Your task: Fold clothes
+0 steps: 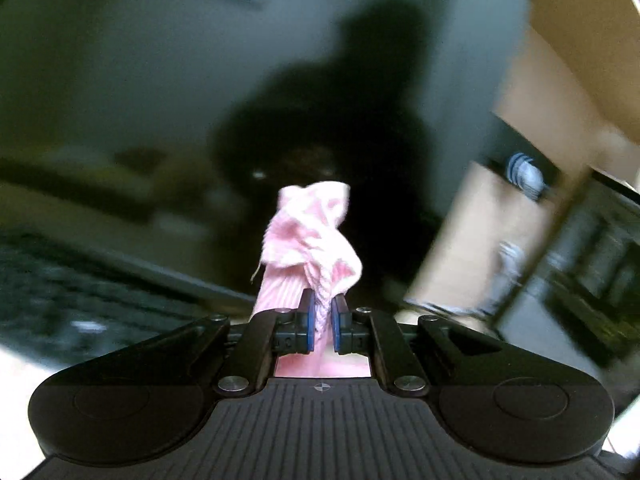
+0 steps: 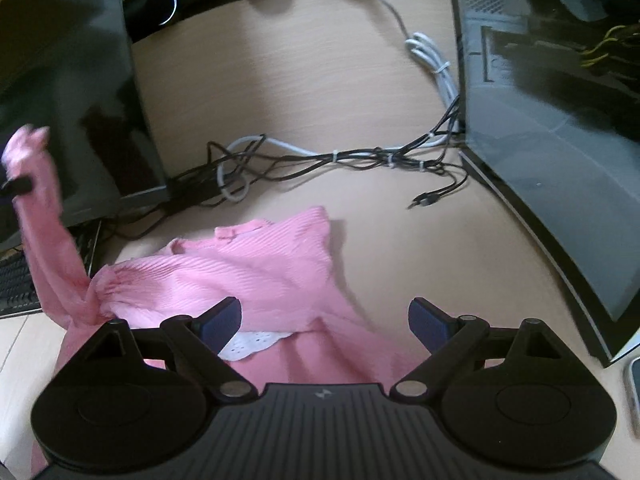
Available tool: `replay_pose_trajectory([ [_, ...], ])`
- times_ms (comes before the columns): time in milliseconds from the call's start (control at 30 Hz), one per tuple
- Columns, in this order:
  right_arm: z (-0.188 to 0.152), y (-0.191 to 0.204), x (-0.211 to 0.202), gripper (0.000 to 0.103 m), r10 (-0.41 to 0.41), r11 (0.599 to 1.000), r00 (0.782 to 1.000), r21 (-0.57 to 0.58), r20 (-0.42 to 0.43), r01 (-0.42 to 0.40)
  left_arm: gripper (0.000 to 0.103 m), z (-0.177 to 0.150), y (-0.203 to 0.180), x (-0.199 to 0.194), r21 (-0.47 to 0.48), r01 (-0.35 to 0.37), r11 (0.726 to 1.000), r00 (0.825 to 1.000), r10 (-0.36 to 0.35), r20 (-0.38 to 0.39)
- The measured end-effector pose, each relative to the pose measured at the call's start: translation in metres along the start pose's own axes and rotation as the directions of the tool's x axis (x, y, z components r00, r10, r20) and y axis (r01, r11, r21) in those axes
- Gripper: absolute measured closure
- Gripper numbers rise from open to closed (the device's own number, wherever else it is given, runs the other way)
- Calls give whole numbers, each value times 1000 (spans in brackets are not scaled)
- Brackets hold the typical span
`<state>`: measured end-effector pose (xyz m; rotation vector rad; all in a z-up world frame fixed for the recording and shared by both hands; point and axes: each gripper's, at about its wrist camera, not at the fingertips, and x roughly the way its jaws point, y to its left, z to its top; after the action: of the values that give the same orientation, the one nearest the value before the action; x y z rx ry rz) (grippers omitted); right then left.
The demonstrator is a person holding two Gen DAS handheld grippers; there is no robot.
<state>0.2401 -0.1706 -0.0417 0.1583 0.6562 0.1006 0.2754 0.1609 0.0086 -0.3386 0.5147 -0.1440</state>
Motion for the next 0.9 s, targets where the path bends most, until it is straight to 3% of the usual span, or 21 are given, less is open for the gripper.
replay_pose_trajectory([
  [133, -1, -12, -3, 11, -22, 1000, 1000, 14, 7, 22, 93, -13, -53, 37, 77, 120, 990, 990, -114, -78],
  [233, -3, -27, -6, 11, -45, 998, 999, 39, -4, 46, 77, -31, -86, 64, 111, 198, 974, 968, -177, -175],
  [367, -2, -44, -7, 9, -62, 996, 998, 68, -14, 63, 43, -59, -106, 68, 153, 283, 947, 932, -233, -278],
  [400, 0, -46, -5, 9, -55, 996, 998, 74, -18, 56, 33, -64, -108, 62, 179, 296, 938, 929, -239, -283],
  [500, 10, -46, 3, 9, -12, 996, 1000, 85, -20, 14, 19, -77, -107, 39, 254, 310, 916, 929, -235, -287],
  [633, 30, -23, 24, 10, 134, 989, 991, 67, -11, -132, 17, -86, -80, 12, 285, 230, 931, 948, -148, -281],
  [733, 43, 0, 58, 16, 253, 964, 966, 93, -47, -248, 16, -84, -49, 2, 215, 106, 971, 960, -43, -277],
  [833, 44, 22, 100, 22, 281, 956, 953, 117, -114, -268, 15, -78, -26, -3, 123, 5, 992, 961, 29, -276],
  [867, 44, 30, 114, 28, 285, 956, 948, 119, -142, -269, 14, -77, -21, -5, 105, -16, 994, 961, 44, -272],
  [900, 43, 38, 128, 41, 288, 955, 942, 122, -171, -270, 12, -75, -17, -8, 99, -28, 995, 963, 54, -263],
])
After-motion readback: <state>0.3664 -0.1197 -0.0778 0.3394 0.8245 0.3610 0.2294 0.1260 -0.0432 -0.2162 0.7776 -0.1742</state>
